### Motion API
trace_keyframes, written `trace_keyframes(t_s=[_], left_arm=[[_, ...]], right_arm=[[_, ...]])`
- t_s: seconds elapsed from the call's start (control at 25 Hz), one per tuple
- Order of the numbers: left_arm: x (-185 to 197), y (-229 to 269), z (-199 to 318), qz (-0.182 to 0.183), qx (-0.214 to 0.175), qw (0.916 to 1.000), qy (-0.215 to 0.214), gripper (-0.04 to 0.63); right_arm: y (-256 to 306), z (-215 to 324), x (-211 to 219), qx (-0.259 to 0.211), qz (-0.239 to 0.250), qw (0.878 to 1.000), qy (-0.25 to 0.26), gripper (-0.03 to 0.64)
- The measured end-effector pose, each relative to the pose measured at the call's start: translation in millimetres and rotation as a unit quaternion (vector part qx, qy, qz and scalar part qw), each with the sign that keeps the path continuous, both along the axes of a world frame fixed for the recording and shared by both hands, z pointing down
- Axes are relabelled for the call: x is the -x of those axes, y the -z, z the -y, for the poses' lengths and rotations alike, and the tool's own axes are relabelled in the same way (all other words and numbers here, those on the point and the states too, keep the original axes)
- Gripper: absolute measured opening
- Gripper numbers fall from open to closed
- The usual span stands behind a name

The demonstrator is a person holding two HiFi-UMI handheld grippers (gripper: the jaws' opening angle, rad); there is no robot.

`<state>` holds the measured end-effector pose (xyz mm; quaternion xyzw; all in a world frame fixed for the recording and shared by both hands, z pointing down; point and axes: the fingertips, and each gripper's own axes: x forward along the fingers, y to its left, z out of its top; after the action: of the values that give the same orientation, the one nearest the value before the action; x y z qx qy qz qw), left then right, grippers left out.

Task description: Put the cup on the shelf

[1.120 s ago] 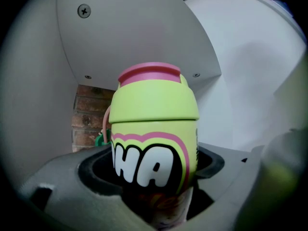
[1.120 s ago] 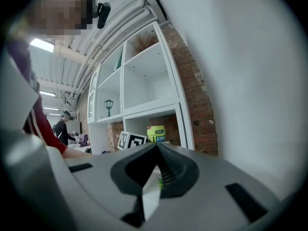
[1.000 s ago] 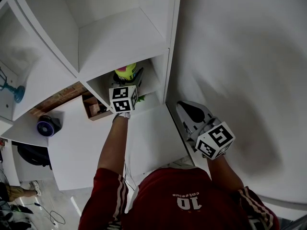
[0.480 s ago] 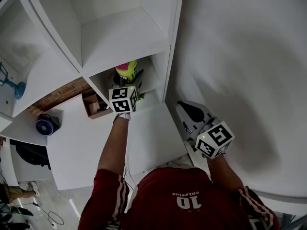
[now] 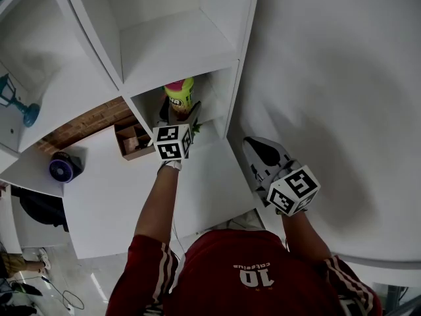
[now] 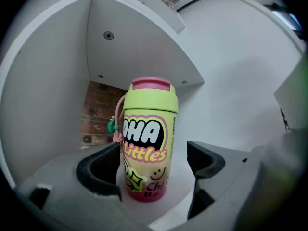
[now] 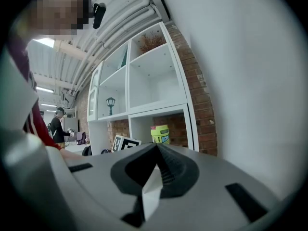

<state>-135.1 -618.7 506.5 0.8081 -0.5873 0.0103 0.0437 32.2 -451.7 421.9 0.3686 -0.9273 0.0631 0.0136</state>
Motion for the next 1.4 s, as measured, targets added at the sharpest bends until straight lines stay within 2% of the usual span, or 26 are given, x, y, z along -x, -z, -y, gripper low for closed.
trace_keyframes(t_s=[0.76, 0.92, 1.12, 1.4], left_arm=[[7, 20, -78, -0.002, -0.015, 0.9981, -0.059, 0.408], [9, 18, -100, -0.005, -0.015, 0.9975, -0.069, 0.408], [11, 35, -134, -0.001, -0.035, 0.9964, -0.078, 0.402], [16, 46, -190, -0.01, -0.037, 0.9973, -0.062, 0.397]], right_arm=[[9, -57, 31, -0.011, 0.02, 0.999, -0.032, 0.005], [7, -70, 41, -0.009, 0.023, 0.999, -0.028, 0.005], [13, -83, 53, -0.017, 0.016, 1.0, -0.019, 0.005], [31, -105, 56, -0.033, 0.019, 0.999, 0.006, 0.005]])
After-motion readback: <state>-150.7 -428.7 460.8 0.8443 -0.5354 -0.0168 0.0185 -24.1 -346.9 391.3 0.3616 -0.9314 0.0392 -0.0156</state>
